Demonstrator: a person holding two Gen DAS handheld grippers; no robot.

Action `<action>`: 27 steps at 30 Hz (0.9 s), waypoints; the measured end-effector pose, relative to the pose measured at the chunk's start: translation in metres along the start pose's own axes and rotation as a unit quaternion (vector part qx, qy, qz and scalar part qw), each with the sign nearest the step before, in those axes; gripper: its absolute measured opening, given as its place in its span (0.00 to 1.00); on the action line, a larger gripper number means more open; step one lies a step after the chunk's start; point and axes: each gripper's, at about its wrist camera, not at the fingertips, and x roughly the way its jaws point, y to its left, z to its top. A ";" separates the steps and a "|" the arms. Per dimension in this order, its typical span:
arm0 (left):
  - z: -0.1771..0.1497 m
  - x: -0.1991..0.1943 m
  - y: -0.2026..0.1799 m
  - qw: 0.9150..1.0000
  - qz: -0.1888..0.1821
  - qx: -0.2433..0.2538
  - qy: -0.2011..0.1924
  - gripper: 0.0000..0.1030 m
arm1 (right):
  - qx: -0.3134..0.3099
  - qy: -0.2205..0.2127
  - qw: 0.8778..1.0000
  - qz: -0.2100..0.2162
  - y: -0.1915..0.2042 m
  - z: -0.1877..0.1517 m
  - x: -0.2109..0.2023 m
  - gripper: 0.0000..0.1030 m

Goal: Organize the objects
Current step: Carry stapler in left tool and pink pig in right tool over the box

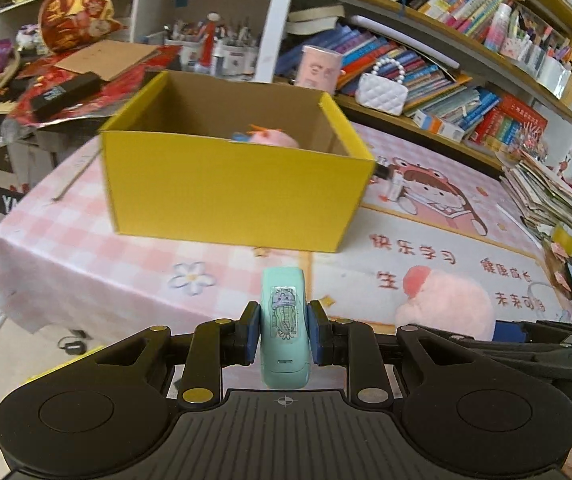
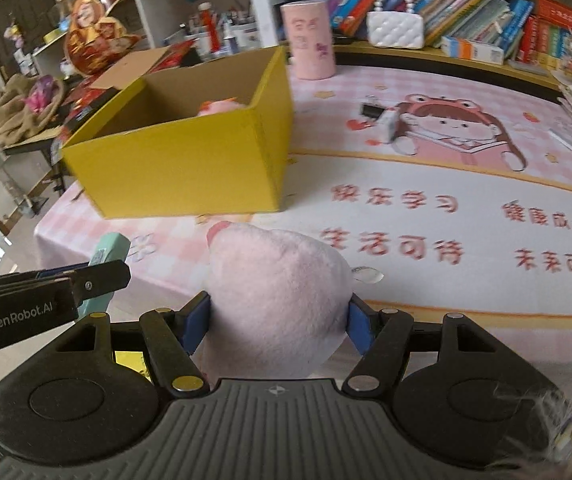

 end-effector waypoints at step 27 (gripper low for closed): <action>0.035 -0.053 0.077 0.995 0.025 -0.015 -0.096 0.22 | -0.053 -0.107 0.993 0.012 0.089 0.042 -0.012 0.65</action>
